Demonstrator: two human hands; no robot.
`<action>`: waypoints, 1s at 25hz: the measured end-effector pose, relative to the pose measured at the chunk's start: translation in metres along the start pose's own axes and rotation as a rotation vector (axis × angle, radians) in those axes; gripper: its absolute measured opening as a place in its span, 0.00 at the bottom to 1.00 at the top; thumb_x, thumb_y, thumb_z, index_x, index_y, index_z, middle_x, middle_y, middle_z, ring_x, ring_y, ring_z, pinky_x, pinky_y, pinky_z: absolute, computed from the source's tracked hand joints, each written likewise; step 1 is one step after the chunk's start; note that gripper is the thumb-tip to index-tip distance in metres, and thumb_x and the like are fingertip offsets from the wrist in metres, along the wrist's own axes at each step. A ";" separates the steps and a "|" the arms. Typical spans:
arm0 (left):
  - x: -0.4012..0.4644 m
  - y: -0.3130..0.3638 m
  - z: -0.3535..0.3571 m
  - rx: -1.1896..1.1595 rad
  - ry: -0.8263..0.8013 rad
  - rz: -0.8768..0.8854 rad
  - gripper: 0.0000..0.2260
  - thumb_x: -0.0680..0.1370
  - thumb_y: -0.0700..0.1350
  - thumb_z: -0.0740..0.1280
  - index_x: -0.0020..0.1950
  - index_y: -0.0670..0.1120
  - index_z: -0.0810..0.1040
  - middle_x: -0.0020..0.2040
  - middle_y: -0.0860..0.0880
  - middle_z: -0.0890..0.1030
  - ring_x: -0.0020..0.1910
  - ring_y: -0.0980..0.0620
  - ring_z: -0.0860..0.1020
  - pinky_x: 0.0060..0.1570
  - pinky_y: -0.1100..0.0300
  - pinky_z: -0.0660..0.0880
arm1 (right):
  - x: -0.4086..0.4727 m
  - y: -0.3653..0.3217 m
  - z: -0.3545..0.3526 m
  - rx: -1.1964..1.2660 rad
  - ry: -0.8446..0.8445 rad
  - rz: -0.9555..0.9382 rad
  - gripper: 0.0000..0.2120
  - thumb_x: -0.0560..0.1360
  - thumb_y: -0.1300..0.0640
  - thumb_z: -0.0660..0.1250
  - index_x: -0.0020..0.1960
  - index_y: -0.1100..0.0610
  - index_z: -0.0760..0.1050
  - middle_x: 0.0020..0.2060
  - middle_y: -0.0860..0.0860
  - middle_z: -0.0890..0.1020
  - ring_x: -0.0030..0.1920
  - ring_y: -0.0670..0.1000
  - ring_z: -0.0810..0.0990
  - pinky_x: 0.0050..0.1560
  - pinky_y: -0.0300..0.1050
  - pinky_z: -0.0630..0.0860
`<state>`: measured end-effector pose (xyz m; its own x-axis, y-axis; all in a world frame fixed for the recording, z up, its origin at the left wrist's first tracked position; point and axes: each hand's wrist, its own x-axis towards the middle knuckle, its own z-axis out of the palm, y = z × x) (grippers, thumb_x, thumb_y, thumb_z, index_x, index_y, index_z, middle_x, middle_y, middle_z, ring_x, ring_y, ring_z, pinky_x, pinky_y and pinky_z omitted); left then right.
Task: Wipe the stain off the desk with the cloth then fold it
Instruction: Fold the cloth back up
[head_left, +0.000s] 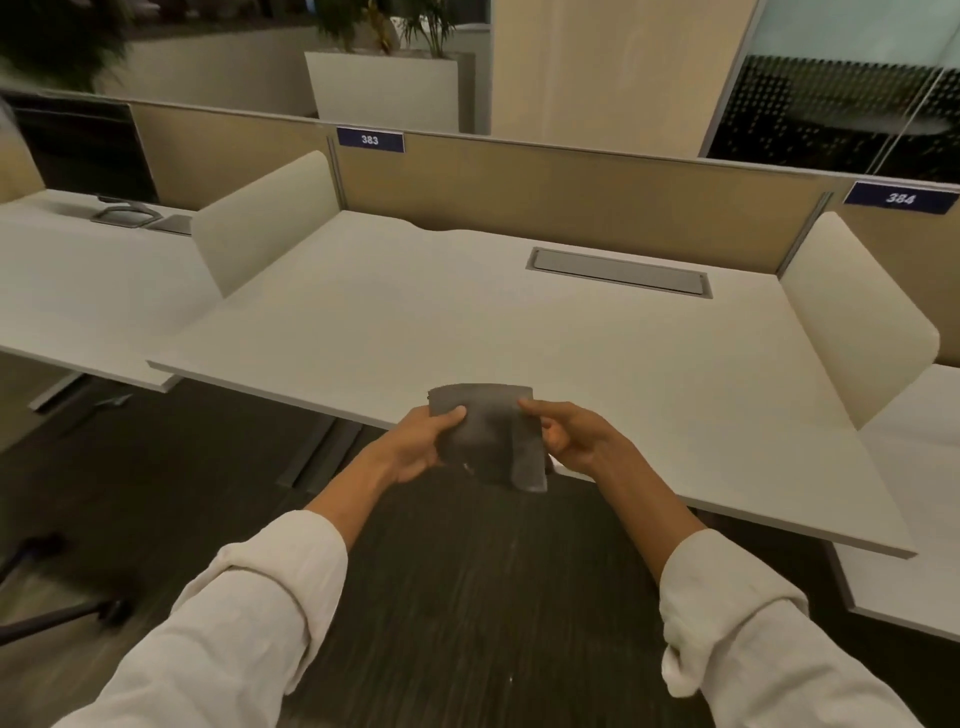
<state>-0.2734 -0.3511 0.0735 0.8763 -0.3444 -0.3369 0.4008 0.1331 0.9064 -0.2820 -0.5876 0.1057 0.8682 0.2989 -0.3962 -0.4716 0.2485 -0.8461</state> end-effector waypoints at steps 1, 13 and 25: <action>0.001 0.004 -0.016 0.061 0.061 0.021 0.19 0.78 0.50 0.69 0.66 0.43 0.76 0.62 0.42 0.81 0.59 0.43 0.80 0.55 0.47 0.80 | 0.012 0.009 0.012 0.040 0.017 0.054 0.05 0.71 0.63 0.74 0.39 0.57 0.87 0.43 0.54 0.88 0.44 0.52 0.87 0.43 0.44 0.83; -0.004 0.026 -0.227 -0.056 0.223 -0.084 0.18 0.72 0.41 0.74 0.60 0.37 0.80 0.58 0.39 0.83 0.58 0.42 0.82 0.56 0.48 0.80 | 0.191 0.034 0.163 -0.536 -0.168 -0.123 0.18 0.80 0.60 0.64 0.65 0.45 0.65 0.54 0.41 0.77 0.49 0.45 0.81 0.38 0.36 0.80; 0.080 0.102 -0.395 0.033 0.464 -0.053 0.41 0.64 0.53 0.80 0.71 0.44 0.68 0.66 0.43 0.75 0.63 0.44 0.76 0.61 0.49 0.77 | 0.389 0.013 0.281 -0.518 0.029 -0.146 0.26 0.82 0.51 0.62 0.77 0.51 0.57 0.71 0.55 0.71 0.64 0.58 0.76 0.62 0.54 0.77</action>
<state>-0.0565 0.0021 0.0379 0.8845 0.1035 -0.4549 0.4465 0.0947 0.8897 0.0065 -0.2091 0.0407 0.9264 0.2675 -0.2648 -0.2142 -0.2036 -0.9553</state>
